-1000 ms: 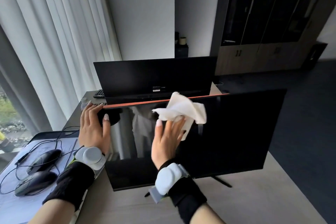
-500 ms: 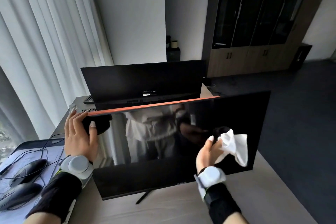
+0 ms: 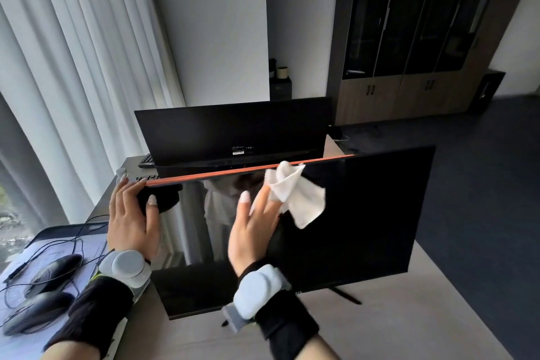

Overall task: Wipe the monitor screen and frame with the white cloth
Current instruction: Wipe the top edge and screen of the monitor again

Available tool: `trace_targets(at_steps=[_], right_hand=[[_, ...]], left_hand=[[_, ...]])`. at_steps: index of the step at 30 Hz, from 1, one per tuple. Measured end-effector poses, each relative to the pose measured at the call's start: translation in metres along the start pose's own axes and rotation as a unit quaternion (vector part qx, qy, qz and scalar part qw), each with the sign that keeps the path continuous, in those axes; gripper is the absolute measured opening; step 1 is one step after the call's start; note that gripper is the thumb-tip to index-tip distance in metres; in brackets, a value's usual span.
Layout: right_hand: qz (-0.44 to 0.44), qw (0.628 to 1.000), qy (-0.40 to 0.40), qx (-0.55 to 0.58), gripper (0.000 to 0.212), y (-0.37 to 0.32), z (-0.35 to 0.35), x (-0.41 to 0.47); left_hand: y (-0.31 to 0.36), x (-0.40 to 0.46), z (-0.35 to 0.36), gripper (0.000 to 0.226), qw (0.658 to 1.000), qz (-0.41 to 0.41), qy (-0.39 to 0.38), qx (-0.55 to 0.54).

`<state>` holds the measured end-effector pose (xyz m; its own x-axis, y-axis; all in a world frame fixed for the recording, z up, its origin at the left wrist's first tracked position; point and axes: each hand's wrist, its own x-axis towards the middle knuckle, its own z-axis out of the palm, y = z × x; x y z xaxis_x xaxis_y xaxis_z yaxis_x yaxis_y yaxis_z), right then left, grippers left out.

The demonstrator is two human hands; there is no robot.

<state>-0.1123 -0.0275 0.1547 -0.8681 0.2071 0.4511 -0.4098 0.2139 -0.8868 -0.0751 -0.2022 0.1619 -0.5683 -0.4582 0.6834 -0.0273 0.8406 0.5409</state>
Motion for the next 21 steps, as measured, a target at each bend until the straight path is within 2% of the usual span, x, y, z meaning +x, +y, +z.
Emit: trace_targets(at_steps=[3, 6, 10, 13, 16, 19, 21], right_hand=[[0.009, 0.997, 0.068, -0.030, 0.054, 0.021, -0.037, 0.050], [0.056, 0.989, 0.130, -0.043, 0.054, 0.059, -0.081, 0.089], [0.130, 0.977, 0.154, -0.063, 0.058, 0.118, -0.134, 0.098], [0.197, 0.967, 0.135, -0.090, 0.061, 0.149, -0.143, 0.072], [0.224, 0.968, 0.085, -0.076, 0.061, 0.150, -0.119, 0.034], [0.196, 0.980, 0.017, -0.043, 0.061, 0.124, -0.073, -0.011], [0.136, 0.989, -0.040, -0.041, 0.062, 0.101, -0.041, -0.042]], left_hand=[[-0.001, 0.000, 0.002, 0.043, 1.000, -0.008, 0.010, 0.003], [-0.005, 0.000, 0.005, 0.042, 1.000, -0.003, 0.011, 0.005], [-0.010, 0.000, 0.008, 0.040, 1.000, -0.002, 0.019, 0.003], [-0.013, 0.000, 0.010, 0.039, 1.000, -0.008, 0.024, 0.002], [-0.012, 0.000, 0.010, 0.038, 1.000, -0.011, 0.027, 0.001], [-0.010, 0.000, 0.009, 0.039, 1.000, -0.013, 0.024, 0.001], [-0.008, -0.001, 0.008, 0.039, 1.000, -0.015, 0.020, -0.001]])
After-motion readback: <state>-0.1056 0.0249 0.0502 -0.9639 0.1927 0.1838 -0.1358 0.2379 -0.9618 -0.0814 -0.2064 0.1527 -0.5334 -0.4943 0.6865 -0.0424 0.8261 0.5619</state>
